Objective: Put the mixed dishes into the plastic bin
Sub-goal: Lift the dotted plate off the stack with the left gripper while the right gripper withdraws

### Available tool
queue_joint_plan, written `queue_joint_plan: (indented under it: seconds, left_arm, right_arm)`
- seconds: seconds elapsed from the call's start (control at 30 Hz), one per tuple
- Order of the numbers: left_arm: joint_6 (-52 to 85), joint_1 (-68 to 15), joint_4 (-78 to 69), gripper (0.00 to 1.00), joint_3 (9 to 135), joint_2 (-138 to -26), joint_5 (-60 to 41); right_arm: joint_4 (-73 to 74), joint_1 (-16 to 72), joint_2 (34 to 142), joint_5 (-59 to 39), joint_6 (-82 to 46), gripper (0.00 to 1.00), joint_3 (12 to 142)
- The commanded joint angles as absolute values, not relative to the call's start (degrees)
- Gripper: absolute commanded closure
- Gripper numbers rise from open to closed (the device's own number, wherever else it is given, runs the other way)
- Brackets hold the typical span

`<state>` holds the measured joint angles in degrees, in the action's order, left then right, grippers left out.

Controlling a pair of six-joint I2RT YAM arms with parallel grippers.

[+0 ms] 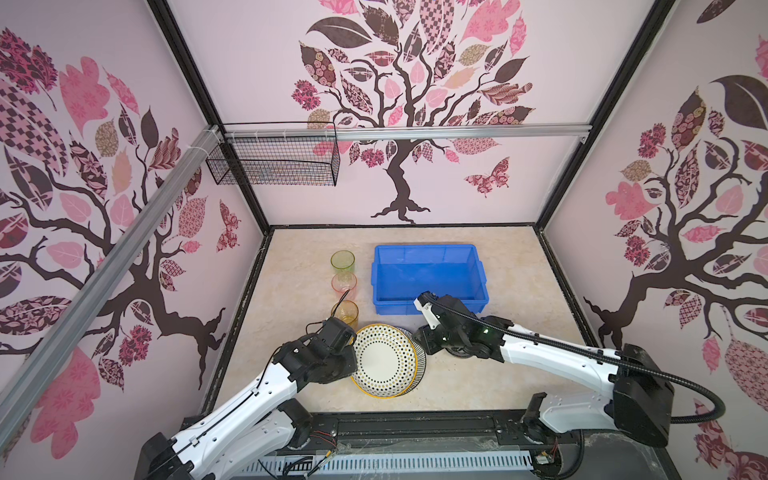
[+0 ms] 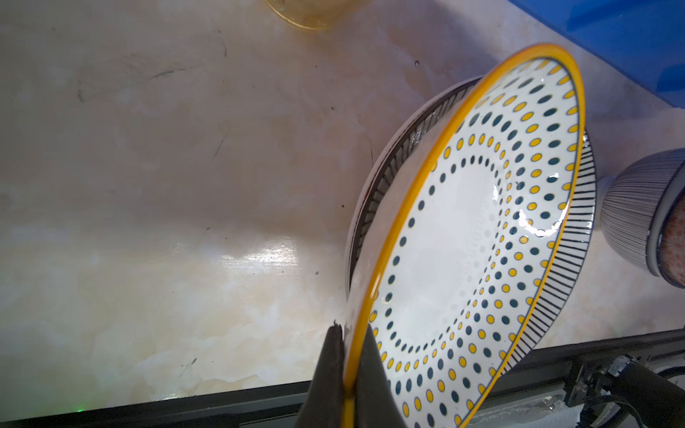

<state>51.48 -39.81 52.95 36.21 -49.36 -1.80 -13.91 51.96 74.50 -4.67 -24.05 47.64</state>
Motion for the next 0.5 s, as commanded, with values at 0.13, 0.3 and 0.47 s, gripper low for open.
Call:
queue_joint_plan:
  seconds: [0.13,0.3,0.47]
  left_arm:
    - [48.0,-40.0,52.4,1.0,43.2,-49.1,-2.3]
    - [46.8,-40.0,52.5,1.0,45.4,-49.7,-2.4]
    - [45.3,-39.9,52.9,1.0,48.0,-50.5,-1.7]
  right_arm:
    - [-13.7,52.2,67.0,0.9,-23.5,0.66,49.0]
    - [-12.8,52.3,64.1,3.9,-23.5,0.64,48.1]
    - [-13.5,52.2,61.5,7.5,-23.6,0.63,47.6]
